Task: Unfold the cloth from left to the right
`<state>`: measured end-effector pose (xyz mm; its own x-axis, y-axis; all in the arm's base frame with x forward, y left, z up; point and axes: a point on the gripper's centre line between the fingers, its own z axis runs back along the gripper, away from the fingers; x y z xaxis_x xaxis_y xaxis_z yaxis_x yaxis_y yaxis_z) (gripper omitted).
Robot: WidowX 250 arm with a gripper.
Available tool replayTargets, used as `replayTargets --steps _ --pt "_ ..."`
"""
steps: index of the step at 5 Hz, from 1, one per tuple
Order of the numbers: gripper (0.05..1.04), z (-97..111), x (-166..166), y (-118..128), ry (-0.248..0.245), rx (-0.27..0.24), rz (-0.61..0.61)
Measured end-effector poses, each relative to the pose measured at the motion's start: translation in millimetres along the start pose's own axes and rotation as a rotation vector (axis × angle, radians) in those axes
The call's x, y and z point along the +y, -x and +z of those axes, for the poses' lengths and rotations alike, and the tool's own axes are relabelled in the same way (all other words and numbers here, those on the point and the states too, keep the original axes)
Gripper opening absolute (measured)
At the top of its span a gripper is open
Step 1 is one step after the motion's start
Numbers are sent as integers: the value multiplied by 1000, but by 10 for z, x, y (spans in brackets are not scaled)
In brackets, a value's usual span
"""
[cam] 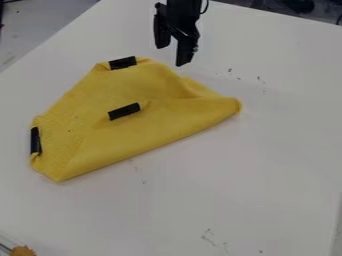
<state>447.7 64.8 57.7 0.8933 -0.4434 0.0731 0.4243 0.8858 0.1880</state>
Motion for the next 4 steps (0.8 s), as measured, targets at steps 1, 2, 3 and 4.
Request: replayTargets --steps 1,2,3,4 --pt "1000 -192 -61 64 26 41 4" --pt "1000 -341 -200 245 47 83 51" --pt "1000 -202 -204 309 18 72 103" --pt "1000 -13 -339 423 1 76 149"
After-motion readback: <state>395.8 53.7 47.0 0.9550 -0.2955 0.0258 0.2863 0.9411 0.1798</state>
